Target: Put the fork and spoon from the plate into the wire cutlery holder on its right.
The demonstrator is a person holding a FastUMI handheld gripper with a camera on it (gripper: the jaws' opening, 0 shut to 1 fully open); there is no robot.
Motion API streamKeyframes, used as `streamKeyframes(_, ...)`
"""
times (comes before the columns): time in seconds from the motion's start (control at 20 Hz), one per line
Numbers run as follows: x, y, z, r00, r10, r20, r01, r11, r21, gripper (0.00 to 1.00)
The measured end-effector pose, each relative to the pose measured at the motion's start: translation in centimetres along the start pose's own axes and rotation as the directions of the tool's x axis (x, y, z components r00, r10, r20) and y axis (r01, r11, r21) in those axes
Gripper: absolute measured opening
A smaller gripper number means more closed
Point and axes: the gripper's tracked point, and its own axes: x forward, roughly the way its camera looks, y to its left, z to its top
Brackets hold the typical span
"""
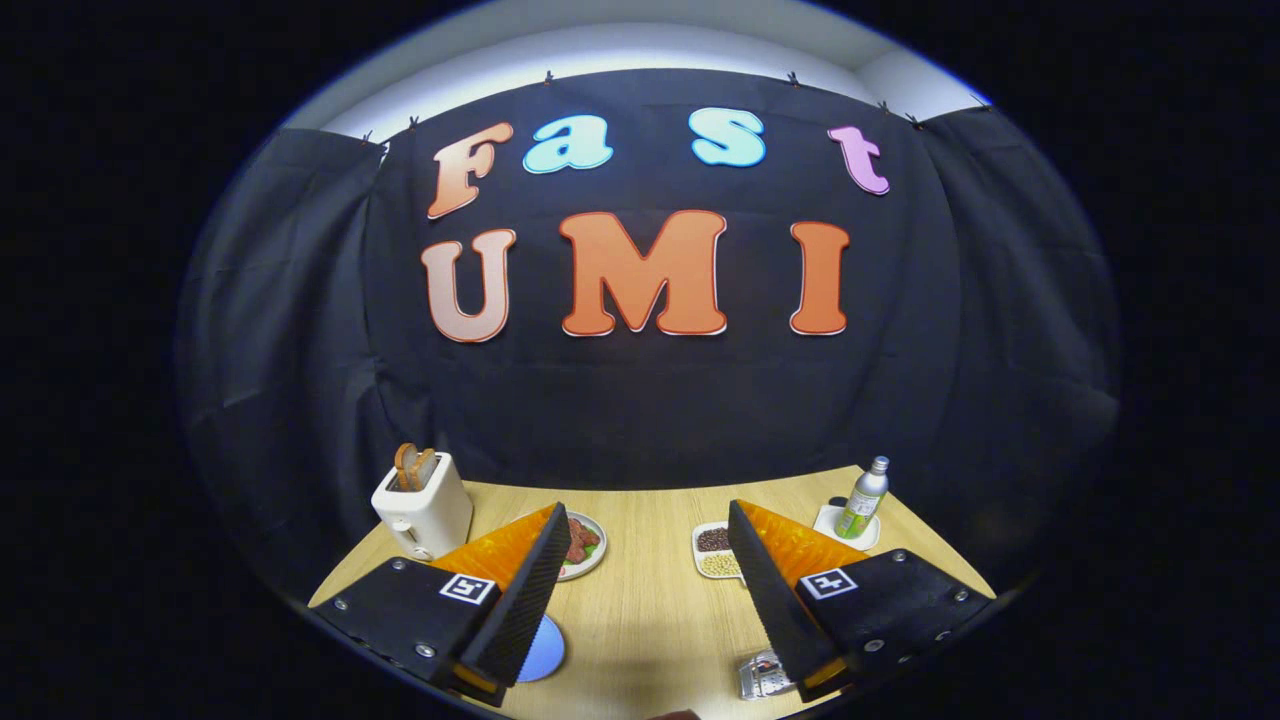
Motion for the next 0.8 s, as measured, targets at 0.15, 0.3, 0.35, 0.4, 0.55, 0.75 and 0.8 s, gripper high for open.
streamKeyframes(0.15, 0.0, 3.5, -0.6, 1.000, 0.028, 0.000, -0.028, 1.000, 0.009, 0.95)
streamKeyframes(0.3, 0.5, 6.6, -1.7, 0.998, 0.059, -0.019, -0.059, 0.998, 0.005, 0.96)
streamKeyframes(0.35, 0.6, 7.5, -2.0, 0.998, 0.066, -0.024, -0.066, 0.998, -0.004, 0.96)
streamKeyframes(0.4, 0.8, 8.2, -2.5, 0.997, 0.071, -0.031, -0.071, 0.997, -0.010, 0.96)
streamKeyframes(0.55, 1.3, 10.9, -5.3, 0.987, 0.119, -0.108, -0.121, 0.993, -0.013, 0.96)
streamKeyframes(0.75, 2.1, 14.5, -11.2, 0.949, 0.186, -0.256, -0.198, 0.980, -0.020, 0.96)
streamKeyframes(0.8, 2.2, 15.1, -12.9, 0.934, 0.198, -0.298, -0.213, 0.977, -0.020, 0.96)
